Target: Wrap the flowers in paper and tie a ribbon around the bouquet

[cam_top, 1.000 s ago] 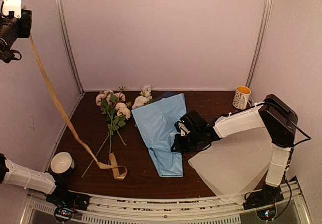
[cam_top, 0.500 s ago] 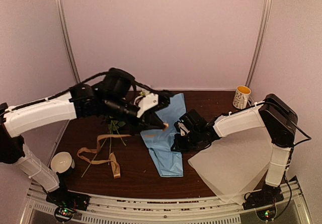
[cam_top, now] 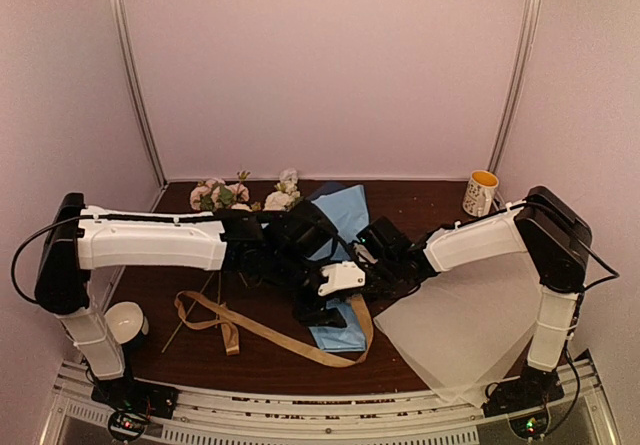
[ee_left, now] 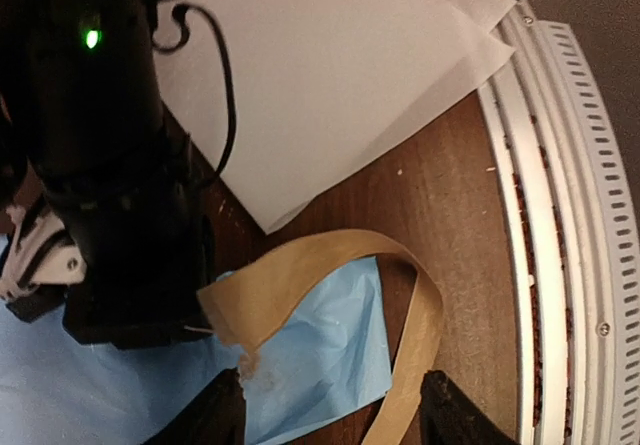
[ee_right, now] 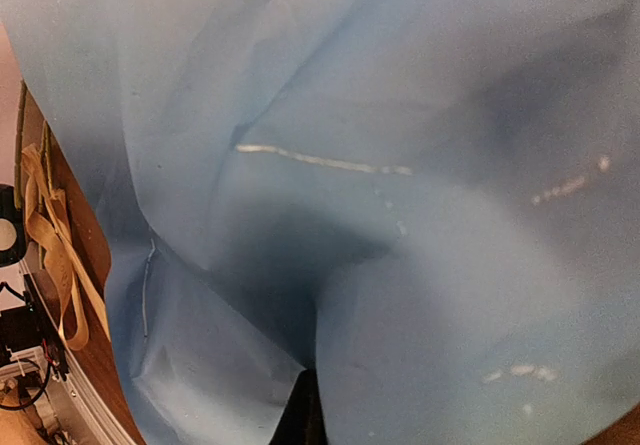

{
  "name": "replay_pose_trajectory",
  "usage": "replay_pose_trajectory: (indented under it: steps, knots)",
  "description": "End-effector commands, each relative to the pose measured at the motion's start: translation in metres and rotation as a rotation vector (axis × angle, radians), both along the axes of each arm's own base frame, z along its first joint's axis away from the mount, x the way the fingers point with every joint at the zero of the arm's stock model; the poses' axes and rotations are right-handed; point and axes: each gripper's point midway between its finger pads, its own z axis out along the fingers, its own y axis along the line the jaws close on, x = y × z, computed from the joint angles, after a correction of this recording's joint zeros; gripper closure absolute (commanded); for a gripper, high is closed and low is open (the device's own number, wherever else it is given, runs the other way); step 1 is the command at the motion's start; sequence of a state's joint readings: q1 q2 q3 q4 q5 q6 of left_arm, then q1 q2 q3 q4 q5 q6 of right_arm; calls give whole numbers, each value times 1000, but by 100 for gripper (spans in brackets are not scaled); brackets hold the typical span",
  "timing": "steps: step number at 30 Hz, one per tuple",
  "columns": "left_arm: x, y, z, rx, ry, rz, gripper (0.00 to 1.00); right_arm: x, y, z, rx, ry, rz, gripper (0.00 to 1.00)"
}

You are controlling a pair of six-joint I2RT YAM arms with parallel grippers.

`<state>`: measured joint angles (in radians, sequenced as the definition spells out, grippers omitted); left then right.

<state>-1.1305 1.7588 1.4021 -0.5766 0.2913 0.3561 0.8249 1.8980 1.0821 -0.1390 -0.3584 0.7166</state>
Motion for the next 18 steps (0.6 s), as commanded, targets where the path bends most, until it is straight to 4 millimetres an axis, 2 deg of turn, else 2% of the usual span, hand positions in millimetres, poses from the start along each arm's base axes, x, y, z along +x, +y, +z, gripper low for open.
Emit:
replay_pose_trajectory:
  steps: [1,3,7,9,14,18]
  knots:
    - [45,11,-2,-32,-176,255,34,-8,-15,-16,-75,32,3,100]
    - [55,18,-6,-51,-175,340,30,-8,-14,-15,-73,30,4,100]
    - [55,21,-11,-92,-111,391,29,-8,-14,-15,-71,32,4,100]
    - [60,26,-25,-81,-85,433,29,-8,-14,-13,-68,30,8,100]
    - [90,49,-73,-58,102,603,35,-8,-12,-6,-49,13,17,100]
    - [104,48,-86,-120,198,667,35,-11,-7,-3,-12,16,31,100]
